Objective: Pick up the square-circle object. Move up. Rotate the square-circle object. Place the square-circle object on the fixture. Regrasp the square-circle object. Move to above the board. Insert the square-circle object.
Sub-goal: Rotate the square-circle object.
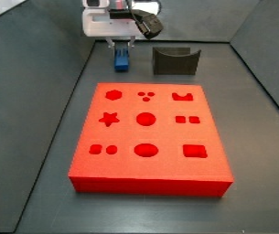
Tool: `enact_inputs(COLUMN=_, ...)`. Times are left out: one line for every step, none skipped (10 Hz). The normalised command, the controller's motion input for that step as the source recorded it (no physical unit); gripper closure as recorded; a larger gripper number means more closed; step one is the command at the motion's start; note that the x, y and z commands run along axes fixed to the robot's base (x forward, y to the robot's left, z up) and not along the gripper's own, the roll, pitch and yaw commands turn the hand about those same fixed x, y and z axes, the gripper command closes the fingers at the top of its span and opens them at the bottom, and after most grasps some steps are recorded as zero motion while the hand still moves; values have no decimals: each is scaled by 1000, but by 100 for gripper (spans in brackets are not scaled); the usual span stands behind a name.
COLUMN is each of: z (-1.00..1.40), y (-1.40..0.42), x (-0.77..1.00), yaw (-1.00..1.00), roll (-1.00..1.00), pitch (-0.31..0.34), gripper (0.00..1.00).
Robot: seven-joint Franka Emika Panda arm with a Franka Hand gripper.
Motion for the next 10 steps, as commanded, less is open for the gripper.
enact_inputs(z=-246, y=22, x=30, yaw=-1, roll=-190, pitch=-123, gripper=100)
enact_inputs(z=-176, y=23, x=26, yaw=-2, roll=-194, pitch=-138, gripper=100)
enact_inputs(z=0, y=0, x=0, yaw=0, roll=0, pitch=0, gripper=0)
enact_inputs(z=1000, y=0, x=0, yaw=0, roll=0, pitch=0, gripper=0)
enact_inputs(z=1000, y=0, x=-11, yaw=-1, roll=1, pitch=18, gripper=0)
enact_inputs(z=1000, y=3, x=-13, yaw=-5, roll=11, pitch=41, gripper=0)
enact_inputs(z=1000, y=5, x=-11, yaw=-11, roll=25, pitch=67, gripper=0)
enact_inputs(z=1000, y=6, x=-9, yaw=-14, roll=42, pitch=86, gripper=0)
enact_inputs(z=1000, y=4, x=-12, yaw=-13, roll=66, pitch=104, gripper=0)
enact_inputs(z=1000, y=2, x=-20, yaw=-8, roll=86, pitch=109, gripper=0)
